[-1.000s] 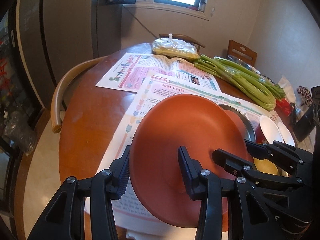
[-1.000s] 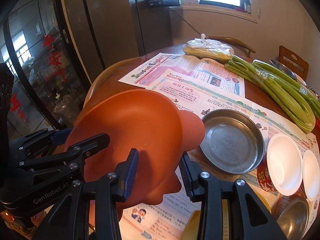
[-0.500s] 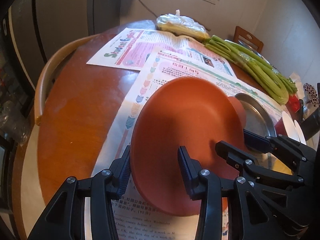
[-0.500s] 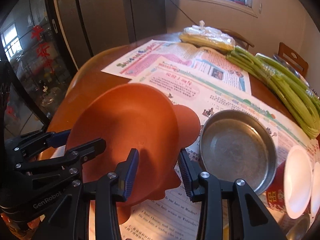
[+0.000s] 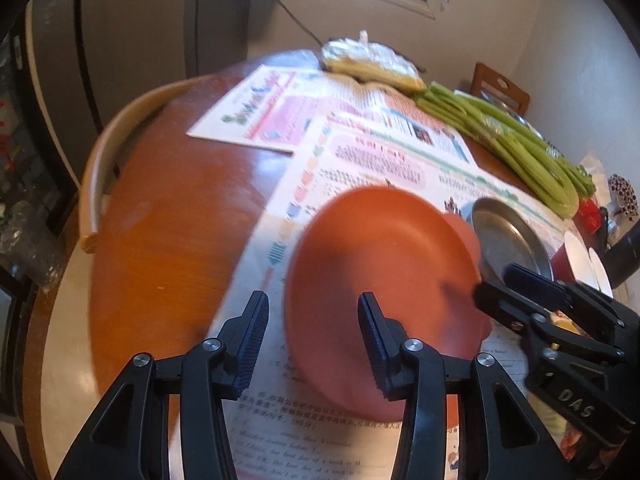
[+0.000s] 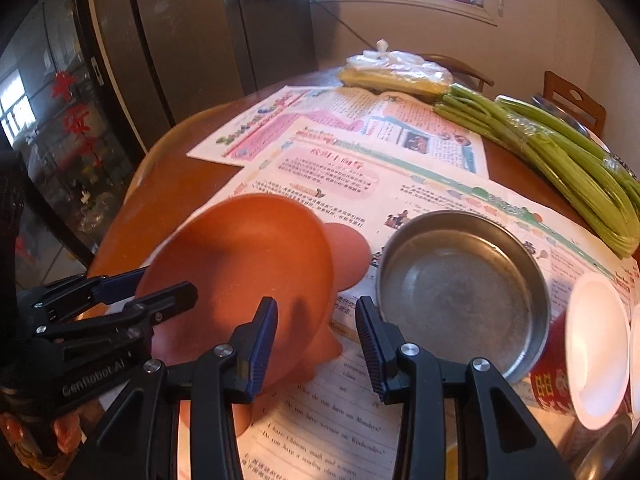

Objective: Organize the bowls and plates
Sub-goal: 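Lift the orange plate with the left tool and set it down beside the papers, then grip the rim of the yellow shell-shaped plate with the left tool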

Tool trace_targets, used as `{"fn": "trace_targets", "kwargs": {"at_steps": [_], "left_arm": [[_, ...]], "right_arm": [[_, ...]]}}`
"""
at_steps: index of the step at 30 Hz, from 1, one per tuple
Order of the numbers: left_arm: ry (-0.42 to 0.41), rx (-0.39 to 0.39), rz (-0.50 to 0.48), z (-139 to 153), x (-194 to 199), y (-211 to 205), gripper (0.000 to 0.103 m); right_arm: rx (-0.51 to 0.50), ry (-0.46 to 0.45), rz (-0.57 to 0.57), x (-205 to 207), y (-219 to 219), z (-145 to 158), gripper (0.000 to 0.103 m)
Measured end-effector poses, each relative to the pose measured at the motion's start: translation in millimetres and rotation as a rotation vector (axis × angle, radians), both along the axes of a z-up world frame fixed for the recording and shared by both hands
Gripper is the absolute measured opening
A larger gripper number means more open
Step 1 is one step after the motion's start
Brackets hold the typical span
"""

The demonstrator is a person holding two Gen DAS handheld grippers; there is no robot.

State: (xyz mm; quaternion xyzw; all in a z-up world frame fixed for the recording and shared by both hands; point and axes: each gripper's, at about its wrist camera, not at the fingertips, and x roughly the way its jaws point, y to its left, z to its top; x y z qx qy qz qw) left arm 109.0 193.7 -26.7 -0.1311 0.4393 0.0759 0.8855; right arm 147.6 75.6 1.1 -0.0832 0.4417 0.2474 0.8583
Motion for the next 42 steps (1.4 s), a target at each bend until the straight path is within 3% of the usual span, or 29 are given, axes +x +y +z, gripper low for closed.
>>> {"fn": "trace_targets", "kwargs": {"at_steps": [2,7,13,22,42], "left_arm": [[-0.03,0.021,0.011,10,-7,-1,0.062],[-0.096,0.008,-0.049,31,-23,-26,0.065],[-0.121,-0.01,-0.156,43,-29,-72,0.066],[-0.132,0.023,-0.254,54,-38,-130,0.066],[-0.017,0.023,-0.317,17,-47,-171,0.066]], "right_arm": [[0.02,-0.007,-0.012,-7,-9,8,0.042],[0.068,-0.066,-0.03,-41,-40,32,0.042],[0.097,-0.101,-0.079,-70,-80,47,0.044],[0.133,-0.104,-0.175,-91,-138,49,0.044],[0.148,-0.019,-0.23,-150,-191,17,0.044]]}}
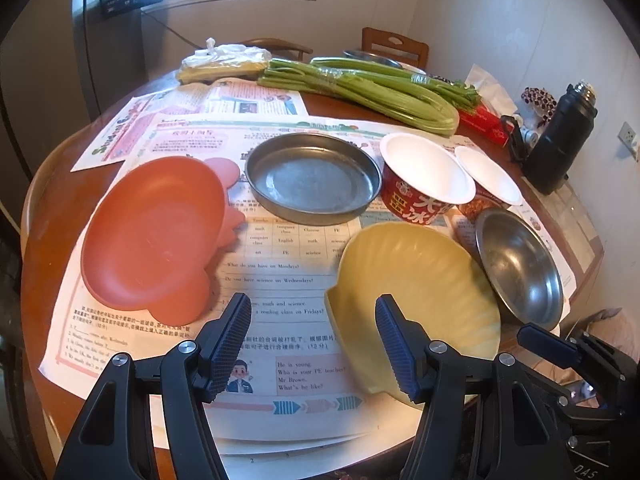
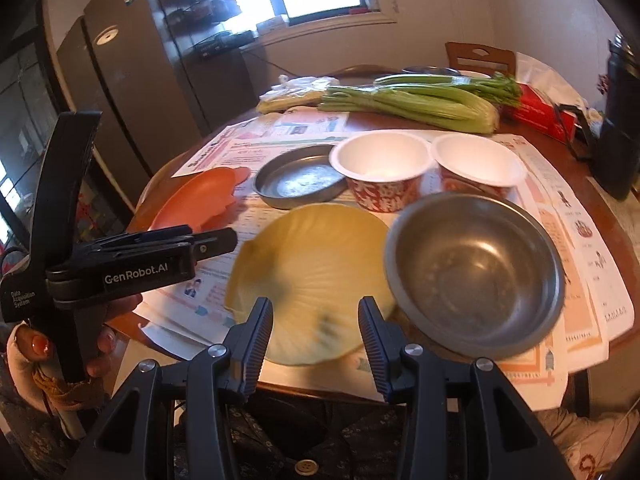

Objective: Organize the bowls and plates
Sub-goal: 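Grip the rim of the yellow shell-shaped plate with the left tool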

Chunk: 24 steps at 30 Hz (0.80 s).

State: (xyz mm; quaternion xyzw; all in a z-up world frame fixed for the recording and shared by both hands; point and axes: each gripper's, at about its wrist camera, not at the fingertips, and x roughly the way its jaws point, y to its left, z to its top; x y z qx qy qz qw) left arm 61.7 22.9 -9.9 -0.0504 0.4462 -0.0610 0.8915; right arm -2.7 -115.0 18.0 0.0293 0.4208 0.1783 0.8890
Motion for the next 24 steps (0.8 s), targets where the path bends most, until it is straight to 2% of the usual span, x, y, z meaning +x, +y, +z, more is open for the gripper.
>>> {"fn": "trace_targets", "kwargs": {"at_steps": [10,24], "left_arm": [[0.036,0.006,-0.013,-11,7,-6,0.066],[0.077,0.002,-0.026,-33,25,-19,0.066]], "right_arm": [[0.03,0.094,-0.059,10,-14,-21,0.044],[-0.019,0.076,-0.077,32,-1,-39,0.044]]}}
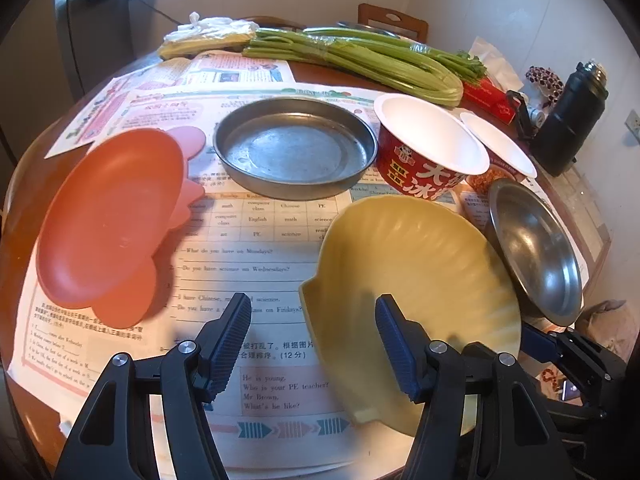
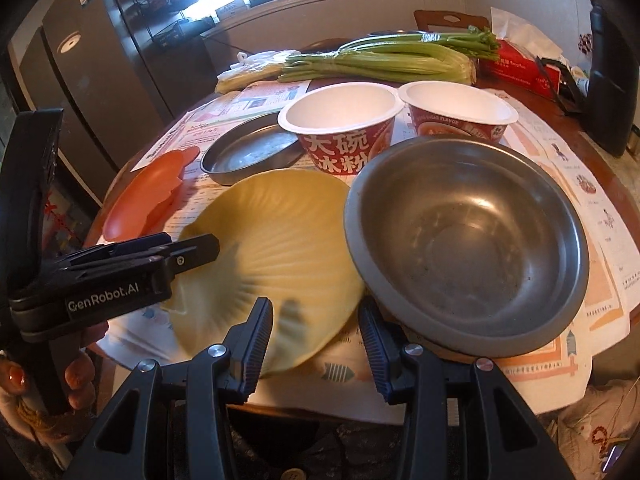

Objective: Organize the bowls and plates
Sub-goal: 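Grip the rim of the yellow shell-shaped plate with the left tool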

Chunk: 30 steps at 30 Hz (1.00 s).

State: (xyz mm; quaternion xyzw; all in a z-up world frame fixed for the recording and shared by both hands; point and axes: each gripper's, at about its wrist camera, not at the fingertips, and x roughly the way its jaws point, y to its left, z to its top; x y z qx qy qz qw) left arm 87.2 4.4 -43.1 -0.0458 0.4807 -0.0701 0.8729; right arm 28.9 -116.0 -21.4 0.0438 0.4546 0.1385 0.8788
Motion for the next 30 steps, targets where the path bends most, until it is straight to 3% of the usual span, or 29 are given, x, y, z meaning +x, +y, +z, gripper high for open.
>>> {"fn": "trace_targets", "kwargs": {"at_steps": [7,11,30], "left_arm": [[-0.01,-0.015,0.008,-5,4,-2,0.065],[-0.014,-0.037,-0.01,-4,1,-4,0.056],[-0.083,-0.062,0.048,27,-27,33,0.056]], "right_arm": [[-0.026,-0.015,0.021,7,11,-5,0.044],[-0.029,-0.022,0.044,6,18,-4,0.044],[-0.075,-0.096,0.119,-8,54,24,0.046]]}}
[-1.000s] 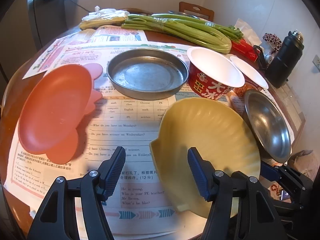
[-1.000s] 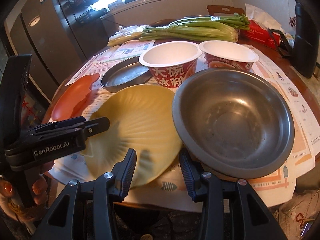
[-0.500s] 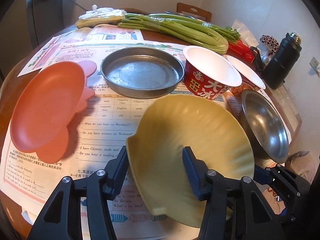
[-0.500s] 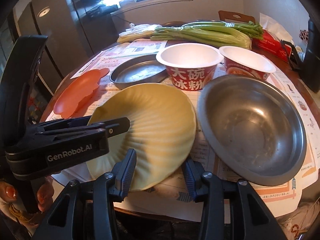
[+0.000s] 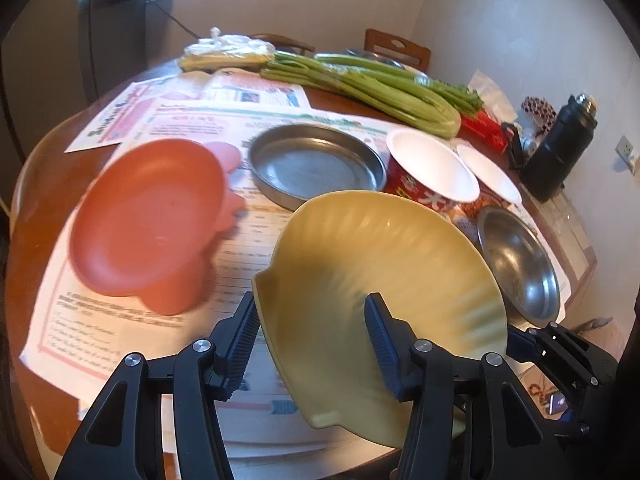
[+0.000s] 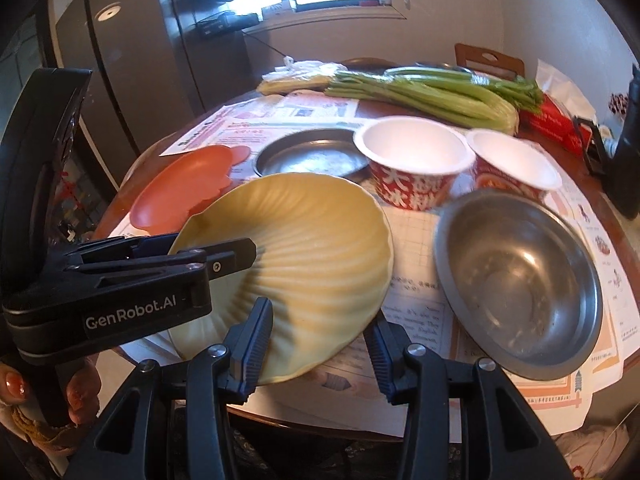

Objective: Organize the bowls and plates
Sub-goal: 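Grip the rim of the yellow shell-shaped plate with the left tool, then carry the yellow plate with the left tool and lower it onto the orange plate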

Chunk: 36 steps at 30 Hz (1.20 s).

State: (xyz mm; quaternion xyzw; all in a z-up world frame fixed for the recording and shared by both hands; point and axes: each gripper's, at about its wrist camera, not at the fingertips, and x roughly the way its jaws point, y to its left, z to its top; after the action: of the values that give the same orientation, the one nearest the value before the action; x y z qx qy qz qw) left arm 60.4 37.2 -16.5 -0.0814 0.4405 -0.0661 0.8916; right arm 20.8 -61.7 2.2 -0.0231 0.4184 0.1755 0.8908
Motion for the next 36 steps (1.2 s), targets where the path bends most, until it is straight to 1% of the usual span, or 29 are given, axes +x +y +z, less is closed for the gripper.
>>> {"fn": "trace_targets", "kwargs": {"at_steps": [3,6,9,11,15,19,27,36], "left_arm": [[-0.02,-0.001,0.028,9,-3,13,0.056],[-0.044,0.015,0.06,21,-3,28,0.056],[-0.062,0.018,0.097,32,-1,49,0.056],[-0.074,0.037,0.113,39,2,61,0.056],[-0.087,0.07,0.142,49,8,82,0.055],[-0.09,0.069,0.163,55,15,103,0.055],[-0.076,0.075,0.178,55,32,133,0.055],[-0.042,0.054,0.178,34,49,141,0.055]], "right_arm": [[0.011,-0.005,0.03,2,12,8,0.046],[0.022,-0.005,0.06,9,27,18,0.046],[0.028,-0.022,0.088,14,44,28,0.046],[0.037,-0.023,0.102,19,57,33,0.046],[0.034,-0.048,0.128,30,82,45,0.046],[0.038,-0.055,0.14,42,106,52,0.046],[0.049,-0.038,0.151,61,135,50,0.046],[0.064,-0.01,0.131,68,142,37,0.046]]}}
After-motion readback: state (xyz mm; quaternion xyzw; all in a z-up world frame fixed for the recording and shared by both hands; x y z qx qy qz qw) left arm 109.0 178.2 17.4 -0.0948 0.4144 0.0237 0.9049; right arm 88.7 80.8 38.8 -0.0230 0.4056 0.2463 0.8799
